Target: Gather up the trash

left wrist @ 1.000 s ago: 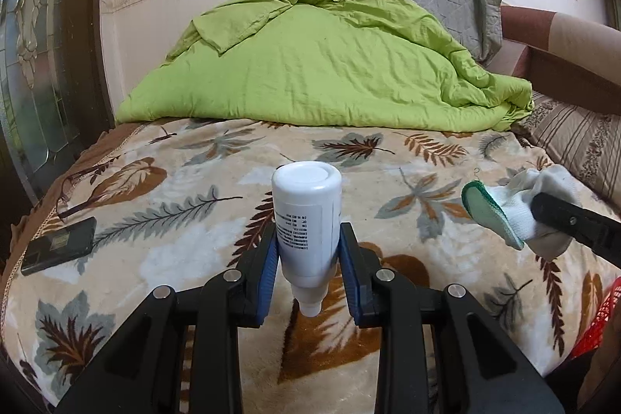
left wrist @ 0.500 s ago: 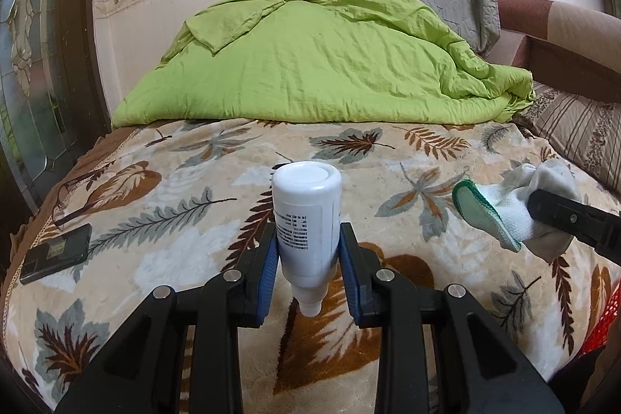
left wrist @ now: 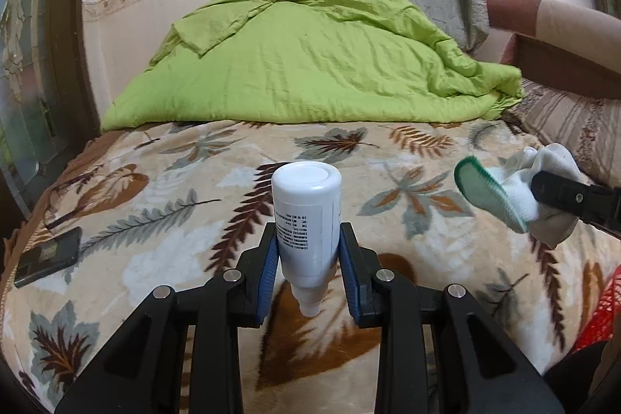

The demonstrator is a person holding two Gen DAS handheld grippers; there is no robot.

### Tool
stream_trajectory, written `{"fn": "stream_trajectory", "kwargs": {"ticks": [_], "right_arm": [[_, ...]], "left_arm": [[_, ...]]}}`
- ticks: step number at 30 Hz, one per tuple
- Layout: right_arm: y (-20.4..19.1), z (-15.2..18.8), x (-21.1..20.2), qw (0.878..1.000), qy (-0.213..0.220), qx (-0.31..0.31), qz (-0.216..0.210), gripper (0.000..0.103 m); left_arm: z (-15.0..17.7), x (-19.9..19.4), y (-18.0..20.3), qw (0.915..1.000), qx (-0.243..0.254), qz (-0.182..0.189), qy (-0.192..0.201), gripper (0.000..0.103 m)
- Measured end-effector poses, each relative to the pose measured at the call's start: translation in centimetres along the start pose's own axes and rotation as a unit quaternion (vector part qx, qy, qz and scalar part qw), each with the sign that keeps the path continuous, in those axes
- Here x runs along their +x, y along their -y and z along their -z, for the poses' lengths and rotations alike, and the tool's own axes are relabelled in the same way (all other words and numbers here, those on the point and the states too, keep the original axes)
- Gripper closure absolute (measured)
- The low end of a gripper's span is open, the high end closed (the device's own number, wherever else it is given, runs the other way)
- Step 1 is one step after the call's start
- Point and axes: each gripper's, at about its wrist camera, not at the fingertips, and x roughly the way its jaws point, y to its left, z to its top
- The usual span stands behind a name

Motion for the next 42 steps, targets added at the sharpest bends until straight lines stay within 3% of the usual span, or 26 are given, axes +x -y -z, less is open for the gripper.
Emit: {"fn": "stream_trajectory", "kwargs": {"ticks": [8, 14, 20, 29, 36, 38, 40, 42], "right_arm": [[3.0, 0.2, -6.3, 0.999, 0.021, 0.026, 0.011, 0.080], [6.8, 0.5, -12.3, 0.997, 0.042, 0.047, 0.052, 0.080], [12.2, 1.7, -19.0, 0.987, 0.059, 0.081, 0.128, 0.080], [18.4, 4.5, -27.3, 0.963, 0.068, 0.125, 0.228, 0.080], [20.5, 6.3, -29.7, 0.950, 0.064, 0.141, 0.271, 0.076], [21.5, 6.7, -29.8, 0.946, 0.059, 0.157, 0.278, 0.072], [22.1, 7.1, -29.8, 0.942, 0.052, 0.169, 0.285, 0.060], [22.4, 7.5, -30.1, 0.940, 0.051, 0.174, 0.289, 0.058]], "left_arm": [[-0.8, -2.8, 3.7, 0.9950, 0.005, 0.099, 0.009, 0.074], [-1.7, -5.9, 8.4, 0.9821, 0.024, 0.186, 0.013, 0.074], [-2.1, -8.8, 14.3, 0.9600, 0.054, 0.275, 0.000, 0.074], [-0.4, -12.5, 25.6, 0.9066, 0.128, 0.399, -0.052, 0.074], [2.1, -12.2, 31.9, 0.8716, 0.157, 0.450, -0.114, 0.074], [2.5, -11.8, 32.8, 0.8692, 0.159, 0.450, -0.128, 0.068], [2.7, -11.4, 33.0, 0.8675, 0.156, 0.452, -0.138, 0.063], [2.7, -11.4, 32.7, 0.8692, 0.153, 0.450, -0.135, 0.056]]}}
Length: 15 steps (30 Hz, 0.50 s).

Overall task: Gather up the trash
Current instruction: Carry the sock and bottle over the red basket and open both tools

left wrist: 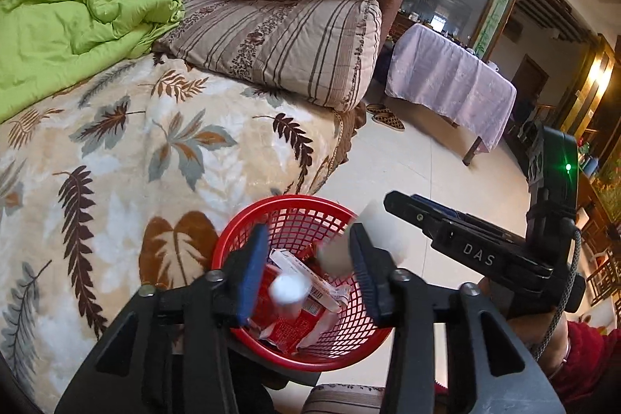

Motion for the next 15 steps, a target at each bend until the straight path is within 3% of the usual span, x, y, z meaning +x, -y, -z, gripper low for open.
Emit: {"fn": "stream_trajectory", "kwargs": {"ticks": [2, 5, 9, 15], "right_arm": [[0.2, 0.1, -0.1, 1.000, -0.001, 0.000, 0.001, 0.056], [-0.2, 0.2, -0.6, 1.000, 0.003, -0.003, 0.004, 0.049], [-2.5, 0.5, -1.4, 0.999, 0.019, -0.031, 0.020, 0.026], [-7.8, 1.7, -2.7, 0.992, 0.046, -0.098, 0.064, 0.005]], "left_arm": [[0.0, -0.6, -0.4, 0.9999, -0.005, -0.007, 0.008, 0.044], [-0.1, -2.2, -1.3, 0.9994, -0.004, -0.026, 0.024, 0.039], [0.2, -5.2, -2.9, 0.9963, -0.007, -0.065, 0.055, 0.031], [2.0, -10.0, -5.8, 0.9881, -0.001, -0.127, 0.087, 0.016]]}}
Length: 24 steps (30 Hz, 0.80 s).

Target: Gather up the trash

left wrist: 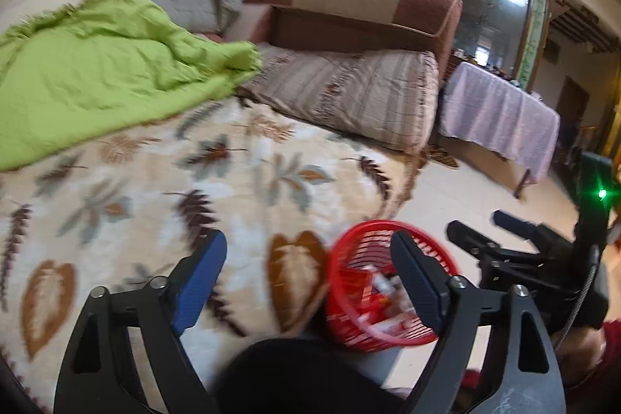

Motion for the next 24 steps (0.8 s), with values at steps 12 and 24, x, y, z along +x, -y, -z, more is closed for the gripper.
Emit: {"fn": "stream_trajectory", "kwargs": {"ticks": [12, 24], "right_arm": [[-5.6, 3.4, -2.1, 0.996, -0.015, -0.046, 0.075, 0.001], [-7.5, 4.1, -3.0, 0.994, -0.014, -0.064, 0.089, 0.001]], "left_arm": [[5.4, -5.0, -4.5, 0.9929, -0.002, -0.113, 0.039, 0.004], [6.8, -5.7, -5.9, 0.9801, 0.003, -0.191, 0.055, 0.000]]}}
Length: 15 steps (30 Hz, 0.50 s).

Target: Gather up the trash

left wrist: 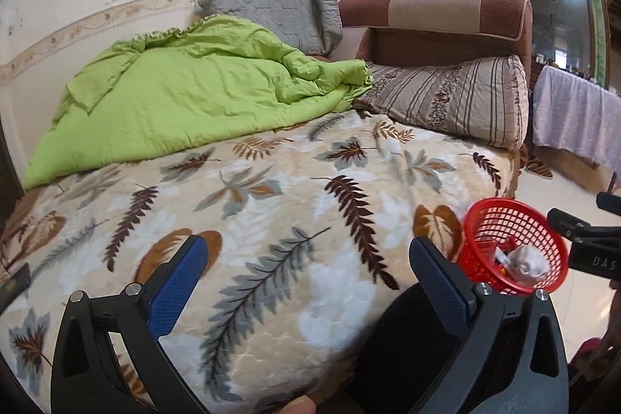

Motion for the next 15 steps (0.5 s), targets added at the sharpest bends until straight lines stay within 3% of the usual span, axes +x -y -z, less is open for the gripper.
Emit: {"fn": "stream_trajectory", "kwargs": {"ticks": [8, 15], "right_arm": [[-0.1, 0.0, 0.9, 1.000, -0.014, 0.002, -0.005, 0.001], [-0.1, 0.0, 1.4, 1.000, -0.018, 0.002, -0.010, 0.001]], "left_arm": [[0.1, 0.3, 0.6, 0.9990, 0.017, -0.041, 0.002, 0.000], [0.3, 0.8, 1.0, 0.9982, 0.029, -0.051, -0.009, 0.000]]}}
